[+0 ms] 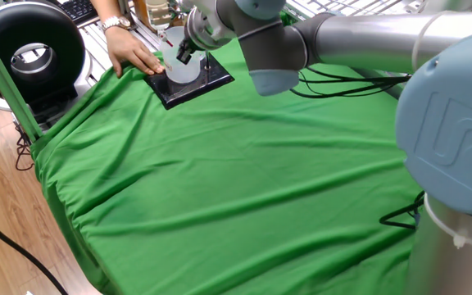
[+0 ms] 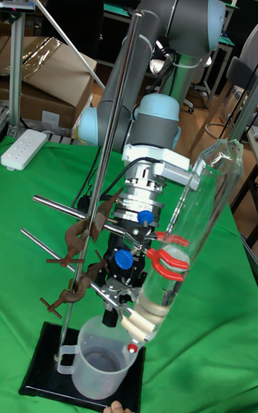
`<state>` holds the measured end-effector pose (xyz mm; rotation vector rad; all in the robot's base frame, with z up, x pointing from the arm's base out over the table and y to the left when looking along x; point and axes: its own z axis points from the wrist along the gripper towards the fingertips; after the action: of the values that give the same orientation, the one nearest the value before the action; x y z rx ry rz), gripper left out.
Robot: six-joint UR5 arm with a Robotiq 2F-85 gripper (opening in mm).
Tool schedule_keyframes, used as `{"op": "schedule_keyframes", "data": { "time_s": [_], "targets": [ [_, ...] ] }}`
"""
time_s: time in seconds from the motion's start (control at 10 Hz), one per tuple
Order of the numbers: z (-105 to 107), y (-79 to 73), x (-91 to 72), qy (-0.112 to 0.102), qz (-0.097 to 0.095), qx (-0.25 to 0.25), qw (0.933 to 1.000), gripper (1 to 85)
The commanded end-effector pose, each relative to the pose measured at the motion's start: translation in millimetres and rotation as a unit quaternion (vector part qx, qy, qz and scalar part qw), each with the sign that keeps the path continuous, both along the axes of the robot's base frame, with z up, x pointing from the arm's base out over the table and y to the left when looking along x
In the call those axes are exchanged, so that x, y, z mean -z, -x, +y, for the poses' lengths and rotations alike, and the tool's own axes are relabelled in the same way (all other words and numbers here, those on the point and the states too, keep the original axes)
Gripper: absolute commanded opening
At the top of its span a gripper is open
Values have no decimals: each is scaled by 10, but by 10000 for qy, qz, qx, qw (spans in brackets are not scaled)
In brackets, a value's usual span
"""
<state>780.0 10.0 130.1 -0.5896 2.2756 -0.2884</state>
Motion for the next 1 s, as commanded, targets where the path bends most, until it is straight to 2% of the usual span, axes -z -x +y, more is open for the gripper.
{"op": "schedule_keyframes", "data": {
  "time_s": [0.0, 0.6, 0.9],
  "targets": [
    [-33, -22, -100, -30, 24, -83, 10000, 13],
    [165, -202, -237, 79, -267, -681, 9973, 13],
    [153, -213, -177, 126, -426, -595, 9972, 13]
  ]
}}
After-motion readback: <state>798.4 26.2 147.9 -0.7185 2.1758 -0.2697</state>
